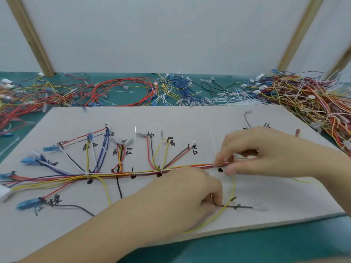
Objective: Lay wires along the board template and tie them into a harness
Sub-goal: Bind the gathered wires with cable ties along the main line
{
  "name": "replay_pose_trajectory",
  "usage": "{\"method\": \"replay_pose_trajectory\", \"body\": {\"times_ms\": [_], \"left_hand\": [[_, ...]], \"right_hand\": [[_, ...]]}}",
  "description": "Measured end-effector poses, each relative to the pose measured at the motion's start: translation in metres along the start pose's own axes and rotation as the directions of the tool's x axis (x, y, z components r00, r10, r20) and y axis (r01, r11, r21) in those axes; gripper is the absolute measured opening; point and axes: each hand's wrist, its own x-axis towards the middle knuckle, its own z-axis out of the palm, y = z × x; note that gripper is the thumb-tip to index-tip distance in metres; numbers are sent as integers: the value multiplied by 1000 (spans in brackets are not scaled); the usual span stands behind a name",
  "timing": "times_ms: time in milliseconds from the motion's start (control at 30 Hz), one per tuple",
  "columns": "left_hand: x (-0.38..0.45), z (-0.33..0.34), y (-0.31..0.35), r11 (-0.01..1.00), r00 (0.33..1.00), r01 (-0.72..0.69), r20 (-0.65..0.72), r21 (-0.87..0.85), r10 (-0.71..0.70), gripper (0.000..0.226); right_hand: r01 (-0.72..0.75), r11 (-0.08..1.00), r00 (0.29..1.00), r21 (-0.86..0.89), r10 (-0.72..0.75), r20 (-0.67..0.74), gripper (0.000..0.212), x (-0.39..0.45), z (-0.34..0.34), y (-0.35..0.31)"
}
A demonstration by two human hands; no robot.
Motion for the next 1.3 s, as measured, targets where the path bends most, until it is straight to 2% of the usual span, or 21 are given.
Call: {"method": "replay_pose_trajectory", "body": {"times_ms": [67, 133, 300, 367, 467, 600, 667, 767, 833, 900, 1000, 1067, 1133, 1200, 1300], "left_hand": [[-4, 3, -2, 999, 998, 19, -66, -27, -21, 14], [-8, 3, -2, 995, 989, 50, -133, -84, -61, 15], [-14, 8, 0, 992, 990, 32, -135, -124, -49, 13], [-17, 11, 0, 996, 986, 27, -163, -87, -41, 13], [-20, 13, 2, 997, 981, 7, -195, -73, -22, 24], [-25, 9, 4, 984, 982, 14, -183, -176, -46, 43], [-28, 9, 3, 990, 984, 4, -173, -140, -28, 37], [-29, 6, 1, 993, 986, 8, -167, -115, -27, 12], [-30, 5, -1, 993, 983, 26, -179, -114, -47, 14], [-33, 6, -2, 995, 978, 32, -204, -94, -50, 26], [-37, 10, 0, 996, 978, 58, -197, -73, -72, 40], [-37, 12, 0, 998, 982, 59, -179, -25, -63, 30], [-36, 11, -3, 997, 977, 65, -200, -30, -70, 18], [-36, 9, -6, 996, 966, 80, -246, -35, -86, 13], [-36, 5, -8, 987, 948, 132, -277, -93, -153, 7]], "right_hand": [[-11, 995, 990, -102, 25, 137, 15, -11, 4, 5], [-37, 989, 978, -141, 65, 197, 13, -18, 7, 8], [-45, 970, 987, -240, 80, 140, 19, -21, 10, 5], [-43, 987, 992, -154, 61, 115, 7, -26, 8, -1], [-86, 996, 986, -2, 85, 146, 22, -36, 4, -8], [-127, 992, 984, 18, 124, 129, 21, -37, 13, -8], [-157, 987, 981, 29, 153, 117, 18, -34, 16, -6], [-189, 980, 975, 58, 181, 130, 15, -31, 19, -5], [-195, 978, 971, 77, 182, 153, 11, -32, 20, -5], [-199, 972, 972, 127, 179, 152, 8, -34, 18, -6], [-175, 959, 984, 224, 161, 79, 12, -37, 14, -6], [-160, 957, 987, 240, 155, 41, 13, -36, 13, -6], [-163, 961, 986, 223, 152, 68, 10, -35, 16, -7], [-173, 966, 982, 191, 156, 105, 9, -34, 20, -8], [-190, 960, 980, 207, 175, 91, 12, -34, 22, -6]]}}
